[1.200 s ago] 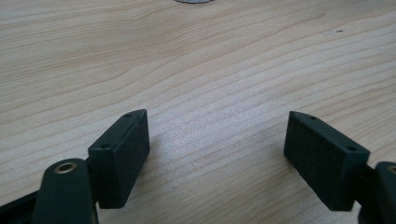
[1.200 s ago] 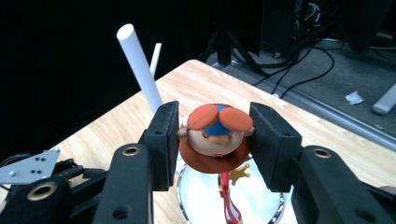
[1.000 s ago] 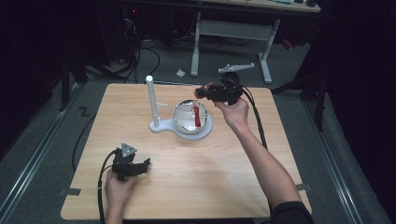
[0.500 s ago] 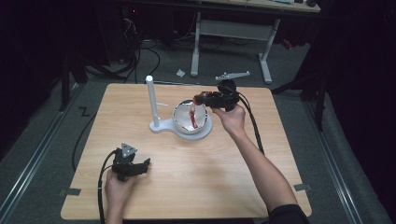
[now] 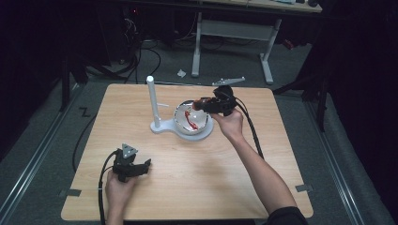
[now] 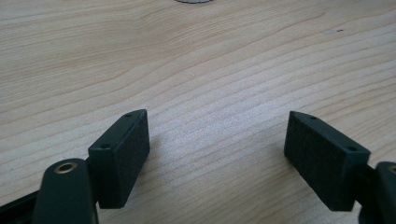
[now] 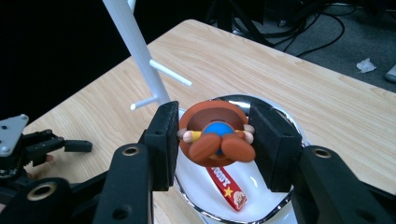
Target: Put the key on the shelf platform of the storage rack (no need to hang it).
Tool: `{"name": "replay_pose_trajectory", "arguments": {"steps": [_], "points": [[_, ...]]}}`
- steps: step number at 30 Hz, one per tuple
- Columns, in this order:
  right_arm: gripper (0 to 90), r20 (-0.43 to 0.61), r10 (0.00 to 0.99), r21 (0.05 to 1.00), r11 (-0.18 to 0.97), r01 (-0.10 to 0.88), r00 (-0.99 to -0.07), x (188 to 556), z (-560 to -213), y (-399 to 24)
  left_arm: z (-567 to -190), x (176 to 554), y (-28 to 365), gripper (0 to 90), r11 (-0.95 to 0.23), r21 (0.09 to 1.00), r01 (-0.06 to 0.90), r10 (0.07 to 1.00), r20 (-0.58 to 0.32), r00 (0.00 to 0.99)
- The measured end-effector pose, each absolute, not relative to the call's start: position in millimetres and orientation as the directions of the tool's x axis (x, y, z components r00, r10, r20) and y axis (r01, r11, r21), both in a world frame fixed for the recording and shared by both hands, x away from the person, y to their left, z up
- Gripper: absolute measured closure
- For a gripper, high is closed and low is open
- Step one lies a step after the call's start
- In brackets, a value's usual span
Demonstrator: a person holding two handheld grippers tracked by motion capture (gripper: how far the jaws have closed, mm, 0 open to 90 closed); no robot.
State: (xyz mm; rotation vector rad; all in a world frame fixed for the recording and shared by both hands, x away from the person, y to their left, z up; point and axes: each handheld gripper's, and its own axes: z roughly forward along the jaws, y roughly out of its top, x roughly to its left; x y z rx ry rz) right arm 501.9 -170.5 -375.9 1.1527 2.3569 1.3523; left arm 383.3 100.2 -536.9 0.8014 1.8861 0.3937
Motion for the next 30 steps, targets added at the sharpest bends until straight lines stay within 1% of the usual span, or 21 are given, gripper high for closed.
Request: {"name": "replay_pose_trajectory", "arguments": {"steps": [16, 30], "points": [[54.9, 0.201, 0.72, 0.78, 0.292, 0.553, -0.664, 505.5, -393.0, -170.1, -535.3, 383.2, 97.7, 22.7, 0.755, 0.558, 0.344, 0.652, -0.694, -0.306], [54.8, 0.206, 0.733, 0.756, 0.302, 0.582, -0.648, 512.4, -408.4, -164.8, -535.2, 383.0, 97.3, 22.6, 0.757, 0.554, 0.347, 0.65, -0.696, -0.305]]}}
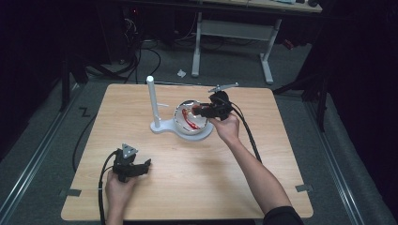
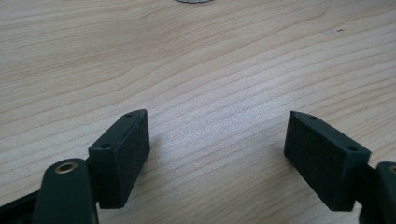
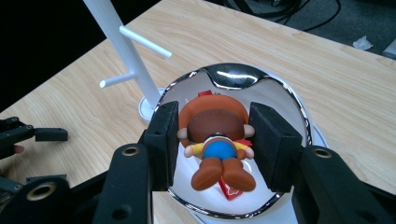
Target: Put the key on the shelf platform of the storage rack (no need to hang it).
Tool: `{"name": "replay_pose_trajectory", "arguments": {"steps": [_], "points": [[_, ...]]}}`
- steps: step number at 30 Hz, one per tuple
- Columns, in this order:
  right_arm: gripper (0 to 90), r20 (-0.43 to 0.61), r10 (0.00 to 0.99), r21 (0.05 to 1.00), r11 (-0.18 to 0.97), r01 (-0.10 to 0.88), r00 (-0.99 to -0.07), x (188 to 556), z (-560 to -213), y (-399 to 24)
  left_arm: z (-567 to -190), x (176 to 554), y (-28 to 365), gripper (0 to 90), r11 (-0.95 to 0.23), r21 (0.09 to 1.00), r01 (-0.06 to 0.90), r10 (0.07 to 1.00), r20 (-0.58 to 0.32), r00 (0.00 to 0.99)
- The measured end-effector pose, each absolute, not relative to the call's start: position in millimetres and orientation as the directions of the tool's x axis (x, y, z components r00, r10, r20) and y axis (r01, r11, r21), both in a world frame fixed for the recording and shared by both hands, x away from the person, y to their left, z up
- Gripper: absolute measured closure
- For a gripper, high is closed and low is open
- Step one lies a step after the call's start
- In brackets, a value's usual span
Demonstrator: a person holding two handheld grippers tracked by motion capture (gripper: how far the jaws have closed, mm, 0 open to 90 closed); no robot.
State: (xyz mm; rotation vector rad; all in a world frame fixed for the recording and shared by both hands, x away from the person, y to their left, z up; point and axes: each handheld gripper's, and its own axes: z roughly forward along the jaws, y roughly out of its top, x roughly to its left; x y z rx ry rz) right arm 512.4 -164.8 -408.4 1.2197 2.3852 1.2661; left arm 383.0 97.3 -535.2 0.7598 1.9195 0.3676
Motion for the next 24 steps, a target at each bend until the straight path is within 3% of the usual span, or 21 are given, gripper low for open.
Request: {"name": "replay_pose_trajectory", "arguments": {"steps": [24], "points": [[54.6, 0.222, 0.751, 0.719, 0.304, 0.625, -0.621, 523.4, -441.7, -151.8, -536.1, 383.3, 98.9, 22.7, 0.742, 0.572, 0.349, 0.666, -0.687, -0.29]]}}
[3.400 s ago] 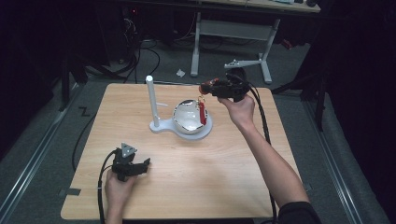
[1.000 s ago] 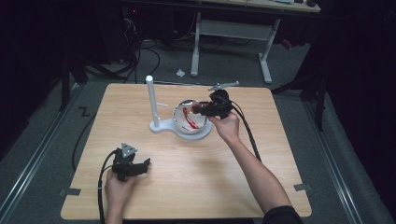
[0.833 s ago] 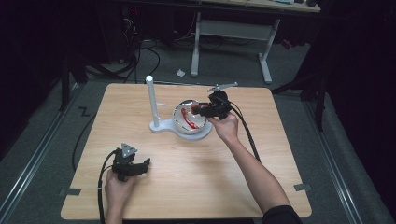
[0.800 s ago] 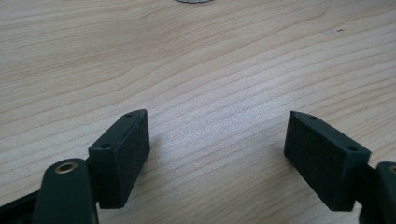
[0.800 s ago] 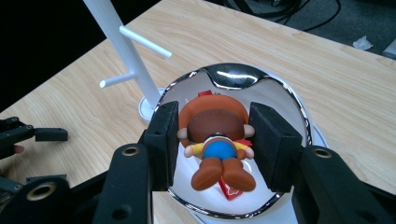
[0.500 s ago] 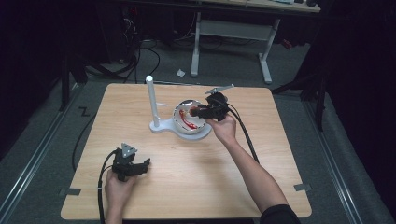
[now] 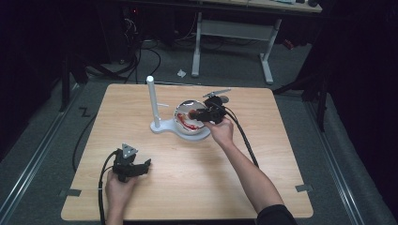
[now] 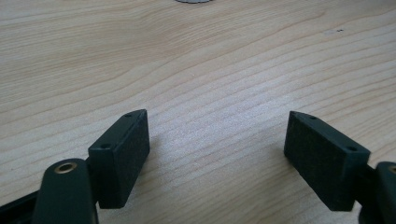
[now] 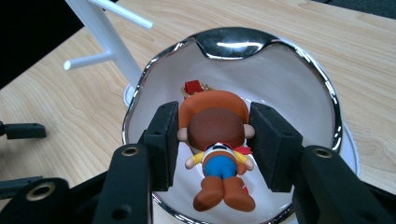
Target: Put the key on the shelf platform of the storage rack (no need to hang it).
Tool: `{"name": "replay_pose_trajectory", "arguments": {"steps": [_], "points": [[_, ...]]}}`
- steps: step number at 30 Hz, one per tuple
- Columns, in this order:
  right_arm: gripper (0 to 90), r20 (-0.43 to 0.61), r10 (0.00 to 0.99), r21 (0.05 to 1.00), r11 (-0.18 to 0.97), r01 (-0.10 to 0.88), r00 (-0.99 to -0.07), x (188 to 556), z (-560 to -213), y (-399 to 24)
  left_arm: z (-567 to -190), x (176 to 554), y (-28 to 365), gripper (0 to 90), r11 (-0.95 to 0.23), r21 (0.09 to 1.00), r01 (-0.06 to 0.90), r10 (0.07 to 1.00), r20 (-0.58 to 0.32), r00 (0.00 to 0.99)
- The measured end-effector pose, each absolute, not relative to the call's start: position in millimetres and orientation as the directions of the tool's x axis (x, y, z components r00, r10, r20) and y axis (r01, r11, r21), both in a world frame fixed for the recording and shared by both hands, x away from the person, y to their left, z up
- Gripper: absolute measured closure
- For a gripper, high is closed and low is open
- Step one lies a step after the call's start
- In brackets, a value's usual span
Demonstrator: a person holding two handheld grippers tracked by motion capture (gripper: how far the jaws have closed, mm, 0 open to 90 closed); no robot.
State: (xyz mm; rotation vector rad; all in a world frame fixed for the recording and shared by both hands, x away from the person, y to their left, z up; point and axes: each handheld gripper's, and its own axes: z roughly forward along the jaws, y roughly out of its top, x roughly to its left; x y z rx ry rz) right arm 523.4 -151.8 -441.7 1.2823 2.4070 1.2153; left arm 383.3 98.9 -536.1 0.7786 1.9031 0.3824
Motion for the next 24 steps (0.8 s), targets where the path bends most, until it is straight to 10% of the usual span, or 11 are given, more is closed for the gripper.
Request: {"name": "replay_pose_trajectory", "arguments": {"steps": [24], "points": [[52.3, 0.139, 0.765, 0.7, 0.373, 0.608, -0.629, 521.8, -448.9, -146.5, -535.7, 383.4, 98.3, 22.8, 0.751, 0.563, 0.344, 0.656, -0.692, -0.3]]}}
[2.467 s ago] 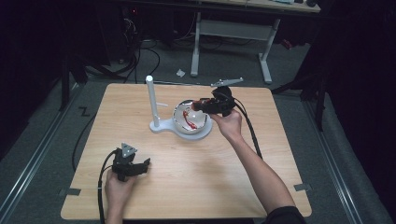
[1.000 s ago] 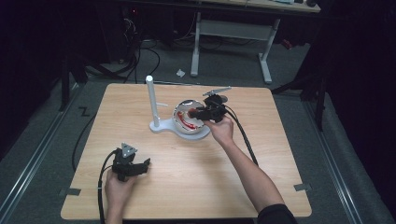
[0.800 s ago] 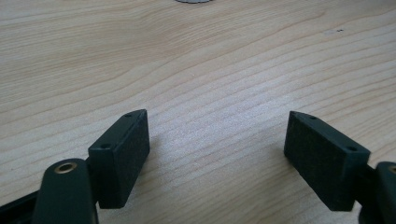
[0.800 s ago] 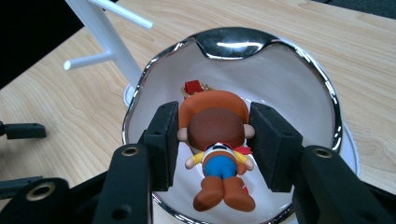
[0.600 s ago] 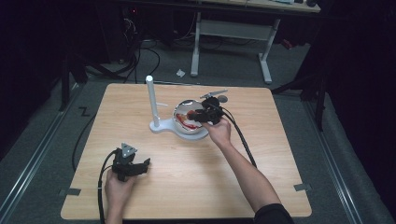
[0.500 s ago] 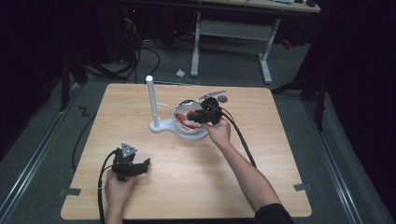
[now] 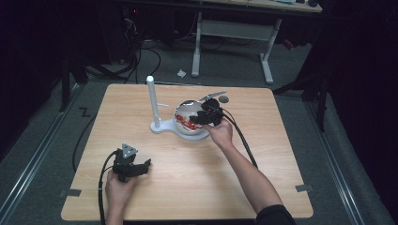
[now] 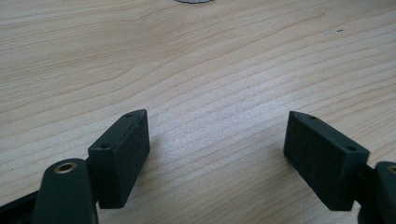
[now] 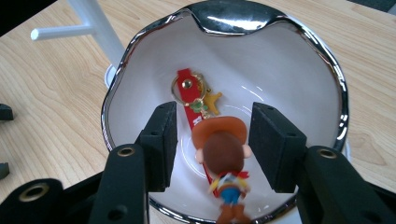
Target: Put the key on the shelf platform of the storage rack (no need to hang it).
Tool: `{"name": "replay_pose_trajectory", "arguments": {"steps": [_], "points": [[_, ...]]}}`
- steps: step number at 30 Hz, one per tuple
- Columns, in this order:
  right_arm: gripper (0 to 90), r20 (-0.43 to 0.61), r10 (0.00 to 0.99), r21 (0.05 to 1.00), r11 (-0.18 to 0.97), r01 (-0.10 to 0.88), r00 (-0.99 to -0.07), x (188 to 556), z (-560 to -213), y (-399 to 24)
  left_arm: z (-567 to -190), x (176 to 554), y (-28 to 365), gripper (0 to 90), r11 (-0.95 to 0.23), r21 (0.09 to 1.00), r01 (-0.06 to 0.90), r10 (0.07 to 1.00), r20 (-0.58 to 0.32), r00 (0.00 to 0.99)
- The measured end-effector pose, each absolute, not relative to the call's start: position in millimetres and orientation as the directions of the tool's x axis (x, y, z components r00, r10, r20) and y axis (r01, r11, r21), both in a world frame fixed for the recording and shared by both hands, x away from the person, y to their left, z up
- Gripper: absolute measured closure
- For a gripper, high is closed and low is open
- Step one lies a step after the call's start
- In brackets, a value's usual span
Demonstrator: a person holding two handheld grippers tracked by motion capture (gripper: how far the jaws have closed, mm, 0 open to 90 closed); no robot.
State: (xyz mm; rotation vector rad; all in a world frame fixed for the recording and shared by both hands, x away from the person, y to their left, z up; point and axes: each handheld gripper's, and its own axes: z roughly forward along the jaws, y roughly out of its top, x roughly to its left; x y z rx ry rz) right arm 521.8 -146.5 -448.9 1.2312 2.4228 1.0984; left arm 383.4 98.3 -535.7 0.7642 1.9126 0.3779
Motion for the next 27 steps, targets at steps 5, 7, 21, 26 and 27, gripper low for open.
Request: {"name": "replay_pose_trajectory", "arguments": {"steps": [5, 7, 21, 26, 27], "points": [[51.0, 0.144, 0.764, 0.705, 0.367, 0.607, -0.629, 519.4, -447.2, -150.5, -535.8, 383.4, 98.5, 22.8, 0.749, 0.566, 0.345, 0.658, -0.691, -0.297], [50.1, 0.14, 0.767, 0.703, 0.369, 0.608, -0.626, 518.4, -445.6, -151.7, -535.8, 383.4, 98.5, 22.8, 0.75, 0.565, 0.344, 0.658, -0.692, -0.298], [50.4, 0.119, 0.779, 0.73, 0.351, 0.586, -0.615, 510.5, -432.4, -172.3, -535.6, 383.5, 98.2, 22.8, 0.753, 0.562, 0.342, 0.655, -0.694, -0.3], [50.8, 0.126, 0.783, 0.736, 0.338, 0.587, -0.609, 507.8, -430.4, -181.0, -535.4, 383.3, 97.9, 22.8, 0.755, 0.559, 0.344, 0.652, -0.696, -0.301], [50.8, 0.126, 0.783, 0.736, 0.338, 0.587, -0.609, 507.8, -430.4, -181.0, -535.4, 383.3, 97.9, 22.8, 0.755, 0.559, 0.344, 0.652, -0.696, -0.301]]}}
